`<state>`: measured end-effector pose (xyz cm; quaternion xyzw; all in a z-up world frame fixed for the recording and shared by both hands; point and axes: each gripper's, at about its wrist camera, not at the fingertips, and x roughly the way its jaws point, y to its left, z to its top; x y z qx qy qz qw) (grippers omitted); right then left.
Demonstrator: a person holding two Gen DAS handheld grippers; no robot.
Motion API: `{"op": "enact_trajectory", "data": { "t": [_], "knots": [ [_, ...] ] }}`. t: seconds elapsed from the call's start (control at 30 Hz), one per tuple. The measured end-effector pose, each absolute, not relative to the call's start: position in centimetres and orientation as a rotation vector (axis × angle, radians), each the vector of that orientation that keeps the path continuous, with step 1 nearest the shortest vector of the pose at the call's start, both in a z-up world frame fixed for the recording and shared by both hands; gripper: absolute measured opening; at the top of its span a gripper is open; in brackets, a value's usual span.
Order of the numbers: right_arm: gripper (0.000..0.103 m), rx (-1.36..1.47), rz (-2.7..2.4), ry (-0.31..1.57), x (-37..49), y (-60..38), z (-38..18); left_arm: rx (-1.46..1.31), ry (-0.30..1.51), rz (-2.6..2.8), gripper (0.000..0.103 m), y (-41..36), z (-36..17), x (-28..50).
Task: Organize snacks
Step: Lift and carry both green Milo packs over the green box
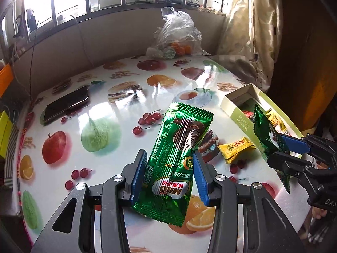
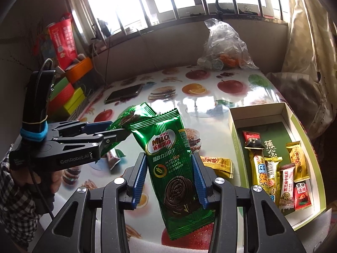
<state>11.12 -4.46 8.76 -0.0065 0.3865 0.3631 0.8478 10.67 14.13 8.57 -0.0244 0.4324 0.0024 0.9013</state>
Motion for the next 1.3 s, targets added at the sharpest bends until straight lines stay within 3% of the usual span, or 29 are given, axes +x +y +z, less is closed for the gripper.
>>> {"op": "enact_trajectory", "data": {
  "t": [0.73, 1.3],
  "knots": [
    [0.041, 0.011, 0.582, 0.767, 12.8, -11.5, 11.1, -0.062, 0.851, -0.081, 0.045, 8.5, 11.3, 13.7],
    [0.041, 0.046, 0.407, 0.805, 16.2, -17.3, 9.4, -0.084, 0.906, -0.191, 0.045, 1.5, 9.9, 19.2]
  ]
}}
